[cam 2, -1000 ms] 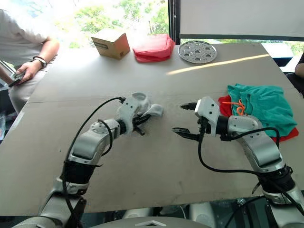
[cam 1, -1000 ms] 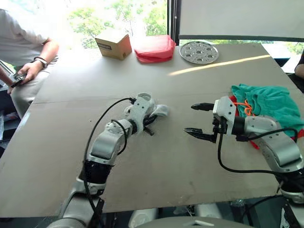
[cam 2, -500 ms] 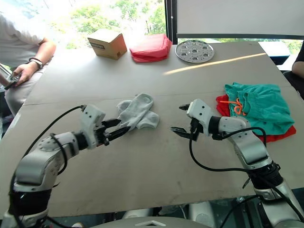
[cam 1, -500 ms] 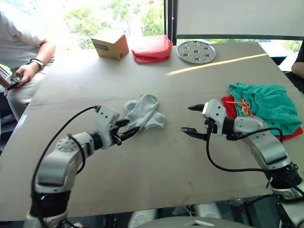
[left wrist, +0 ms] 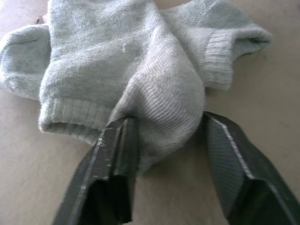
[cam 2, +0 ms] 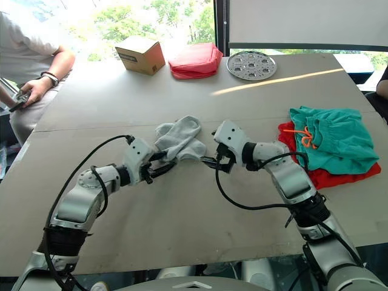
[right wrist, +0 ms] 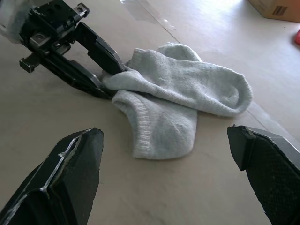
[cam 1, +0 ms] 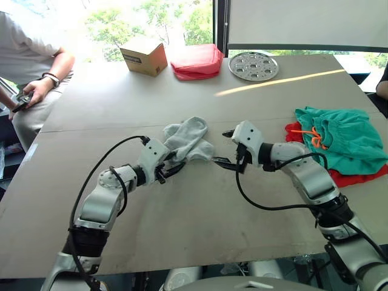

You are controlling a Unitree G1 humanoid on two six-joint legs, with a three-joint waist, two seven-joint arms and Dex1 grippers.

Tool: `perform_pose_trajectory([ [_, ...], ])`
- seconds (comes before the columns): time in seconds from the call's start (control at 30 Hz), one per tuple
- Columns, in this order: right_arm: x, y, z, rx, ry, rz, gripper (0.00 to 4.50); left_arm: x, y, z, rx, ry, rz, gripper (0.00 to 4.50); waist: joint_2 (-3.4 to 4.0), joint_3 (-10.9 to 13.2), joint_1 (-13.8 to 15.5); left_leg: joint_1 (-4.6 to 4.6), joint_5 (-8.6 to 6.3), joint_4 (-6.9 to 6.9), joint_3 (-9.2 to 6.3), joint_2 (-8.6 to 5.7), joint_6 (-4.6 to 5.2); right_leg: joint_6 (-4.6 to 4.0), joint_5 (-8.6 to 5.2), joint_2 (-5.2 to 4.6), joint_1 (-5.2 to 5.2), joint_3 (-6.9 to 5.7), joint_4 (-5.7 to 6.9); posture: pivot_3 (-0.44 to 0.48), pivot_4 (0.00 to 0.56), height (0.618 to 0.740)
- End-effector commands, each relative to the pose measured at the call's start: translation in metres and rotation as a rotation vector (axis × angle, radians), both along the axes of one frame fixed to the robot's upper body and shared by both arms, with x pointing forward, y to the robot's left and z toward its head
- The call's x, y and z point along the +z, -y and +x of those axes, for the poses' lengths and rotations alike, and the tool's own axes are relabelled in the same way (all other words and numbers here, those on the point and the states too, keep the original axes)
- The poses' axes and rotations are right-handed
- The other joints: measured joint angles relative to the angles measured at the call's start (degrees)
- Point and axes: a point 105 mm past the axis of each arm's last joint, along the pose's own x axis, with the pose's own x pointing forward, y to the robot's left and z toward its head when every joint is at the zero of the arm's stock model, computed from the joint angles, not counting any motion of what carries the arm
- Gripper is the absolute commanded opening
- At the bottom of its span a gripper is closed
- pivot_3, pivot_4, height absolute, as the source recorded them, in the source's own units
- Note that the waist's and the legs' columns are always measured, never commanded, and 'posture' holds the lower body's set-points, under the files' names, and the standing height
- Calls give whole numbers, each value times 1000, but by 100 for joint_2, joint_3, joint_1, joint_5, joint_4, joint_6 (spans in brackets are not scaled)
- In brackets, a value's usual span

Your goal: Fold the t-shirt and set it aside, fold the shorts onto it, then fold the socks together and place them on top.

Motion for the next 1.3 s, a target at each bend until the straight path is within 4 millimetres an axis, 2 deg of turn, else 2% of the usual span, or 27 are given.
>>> perform_pose_trajectory([
  [0.03, 2, -16, -3, 56, 1, 5, 4500, -1, -9, -5, 18, 2, -28, 744, -1, 0, -28, 0, 0, 0, 0, 0, 0, 0, 0, 0, 0, 0, 0, 0, 150, 740],
  [0.07, -1, -23, -1, 71, -6, -6, 4500, 7, -13, -7, 30, 21, -51, 260, -1, -1, -69, 0, 0, 0, 1, -1, 1, 0, 0, -1, 1, 0, -1, 0, 150, 740],
  [0.1, -3, -29, 1, 82, -9, -13, 4500, 12, -15, -9, 37, 33, -67, 35, -1, 0, -83, 1, -1, 1, 2, -1, 1, 0, 0, -1, 1, 1, 0, 0, 150, 740],
  [0.17, -8, -39, 0, 113, -22, -32, 4500, 16, -19, -13, 39, 47, -68, 35, 0, 1, -107, 1, -1, 1, 5, 0, 1, 0, 1, 1, -2, 4, 1, 0, 150, 740],
  [0.33, -27, -59, 17, 77, -39, -92, 4500, 20, -16, -19, 53, 62, -72, 35, 0, 1, -102, -3, 0, -2, -1, -1, -1, -1, 1, 3, -10, -2, 9, 0, 150, 740],
  [0.43, -36, -62, 23, 72, -37, -129, 3673, 28, -21, -24, 74, 87, -76, 0, 0, 1, -105, -2, 0, -2, 0, -2, -2, -1, 1, 3, -11, 1, 10, 0, 150, 740],
  [0.53, -39, -55, 27, 74, -16, -160, 2318, 37, -28, -29, 86, 108, -87, 0, 0, 1, -100, -4, -1, -2, -1, -2, -2, -1, 1, 2, -12, 0, 9, 0, 150, 740],
  [0.67, -34, -31, 42, 26, 48, -224, 320, 43, -25, -38, 46, 108, -109, 0, 1, 1, -98, -3, -1, -2, -3, -4, -3, -1, 1, 3, -12, -3, 14, 0, 150, 740],
  [0.7, -32, -21, 49, 5, 86, -262, 112, 46, -19, -42, 11, 109, -133, 0, 1, 2, -94, -2, -1, -2, -2, -7, -3, -1, 1, 2, -11, -2, 14, 0, 150, 740],
  [0.83, -26, 4, 68, 16, 251, -426, 112, 46, 3, -62, -163, 66, -160, 0, 1, 2, -94, -4, -1, 0, 1, -18, -3, -1, 1, 3, -10, -2, 16, 0, 150, 740],
  [0.9, -23, 18, 75, 58, 305, -505, 112, 36, 14, -78, -302, 20, -108, 0, 2, 2, -109, -1, -1, -2, 6, -18, -2, -1, 0, 5, -11, 1, 16, 0, 150, 740],
  [0.97, -18, 30, 82, 84, 342, -565, 112, 22, 14, -86, -404, -9, -8, 0, 5, 4, -125, 1, -1, -8, 10, -12, -3, -2, 0, 14, -11, 2, 15, 0, 150, 740],
  [1.07, -17, 49, 86, 127, 347, -665, 1133, 0, -8, -78, -482, -13, 214, 0, 7, 6, -140, 5, 0, -14, 17, -4, -3, -4, -1, 26, -13, 4, 15, 0, 150, 740],
  [1.17, -6, 61, 80, 106, 261, -599, 2449, 0, -22, -58, -479, 67, 320, 0, 6, 5, -103, 5, 0, -16, 14, -2, -3, -5, -1, 27, -12, 1, 13, 0, 150, 740],
  [1.23, 5, 68, 61, 117, 117, -495, 2449, 2, -28, -49, -484, 111, 364, 0, 7, 6, -60, -4, 0, -12, 10, -1, -2, -3, 0, 15, -11, -2, 2, 0, 150, 740],
  [1.3, 18, 72, 40, 142, 19, -396, 2449, 7, -31, -43, -463, 126, 329, 0, 7, 5, -58, -14, -1, -6, 6, -1, 0, -2, 1, -2, -11, -1, -5, 0, 150, 740],
])
